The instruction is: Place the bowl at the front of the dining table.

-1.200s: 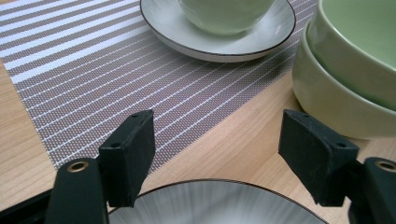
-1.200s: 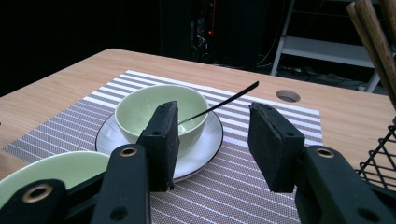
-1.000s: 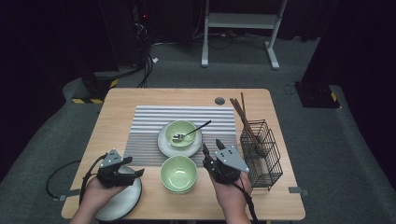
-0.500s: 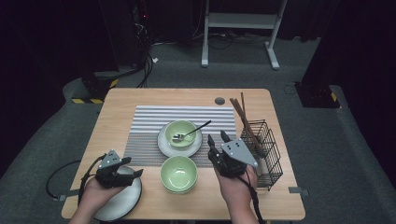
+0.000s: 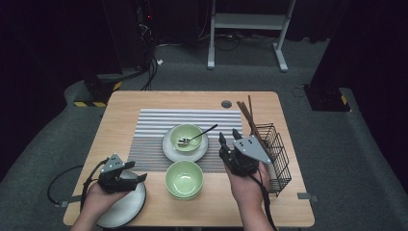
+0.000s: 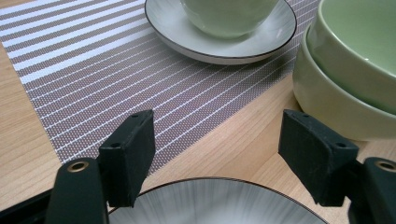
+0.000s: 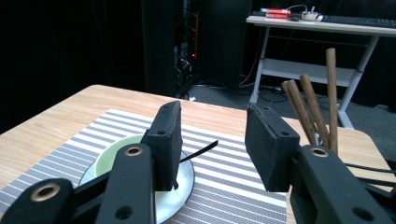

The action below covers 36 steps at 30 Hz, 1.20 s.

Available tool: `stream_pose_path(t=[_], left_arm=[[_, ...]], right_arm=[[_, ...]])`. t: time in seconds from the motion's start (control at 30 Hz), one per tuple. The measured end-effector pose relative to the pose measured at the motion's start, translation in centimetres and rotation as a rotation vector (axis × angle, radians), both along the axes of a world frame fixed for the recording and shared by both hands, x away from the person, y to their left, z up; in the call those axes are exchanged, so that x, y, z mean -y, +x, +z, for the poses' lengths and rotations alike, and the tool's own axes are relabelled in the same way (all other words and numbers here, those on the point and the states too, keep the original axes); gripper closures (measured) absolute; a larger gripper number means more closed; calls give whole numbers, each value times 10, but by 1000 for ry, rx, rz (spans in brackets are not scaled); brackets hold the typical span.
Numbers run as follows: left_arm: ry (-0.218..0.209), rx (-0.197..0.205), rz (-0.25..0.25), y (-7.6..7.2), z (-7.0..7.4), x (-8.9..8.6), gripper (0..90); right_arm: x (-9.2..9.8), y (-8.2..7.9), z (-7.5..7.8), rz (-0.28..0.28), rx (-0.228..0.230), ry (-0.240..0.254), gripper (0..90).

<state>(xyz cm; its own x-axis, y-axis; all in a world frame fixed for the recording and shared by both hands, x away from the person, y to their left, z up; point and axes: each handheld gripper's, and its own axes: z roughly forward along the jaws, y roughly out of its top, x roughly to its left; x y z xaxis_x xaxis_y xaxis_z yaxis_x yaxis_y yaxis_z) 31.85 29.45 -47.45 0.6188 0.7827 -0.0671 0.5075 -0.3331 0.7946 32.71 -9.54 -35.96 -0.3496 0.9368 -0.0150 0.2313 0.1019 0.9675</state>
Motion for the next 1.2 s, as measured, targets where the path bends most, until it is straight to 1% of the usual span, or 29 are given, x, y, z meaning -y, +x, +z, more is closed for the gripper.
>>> stream_pose_path(t=[0.17, 0.23, 0.33, 0.63, 0.67, 0.83, 0.87, 1.0, 1.1, 1.13, 1.17, 1.2], left_arm=[[0, -1, -1, 0, 0, 0, 274], [0, -2, -1, 0, 0, -1, 274], [-1, 1, 1, 0, 0, -1, 276], [0, 2, 2, 0, 0, -2, 277], [-1, 1, 3, 0, 0, -2, 278], [0, 1, -1, 0, 0, -1, 278], [0, 0, -1, 0, 0, -1, 279], [0, 3, -1, 0, 0, -2, 280], [0, 3, 2, 0, 0, -2, 281], [-2, 3, 4, 0, 0, -2, 281], [-2, 3, 4, 0, 0, -2, 281], [0, 5, 3, 0, 1, -3, 281]], right_arm=[[5, 5, 3, -17, 7, -10, 560], [9, 9, 4, -36, 1, -9, 560], [13, 13, 5, -49, -1, -10, 562], [22, 24, 10, -80, 9, -2, 566], [25, 27, 11, -90, 5, 0, 572], [30, 31, 15, -106, 3, 5, 582], [32, 33, 17, -112, 9, 2, 585], [33, 38, 20, -125, 12, 3, 594], [33, 41, 20, -133, 15, -6, 608], [34, 46, 19, -142, 6, -5, 615], [34, 46, 19, -142, 6, -5, 615], [34, 49, 19, -149, 3, -9, 619]])
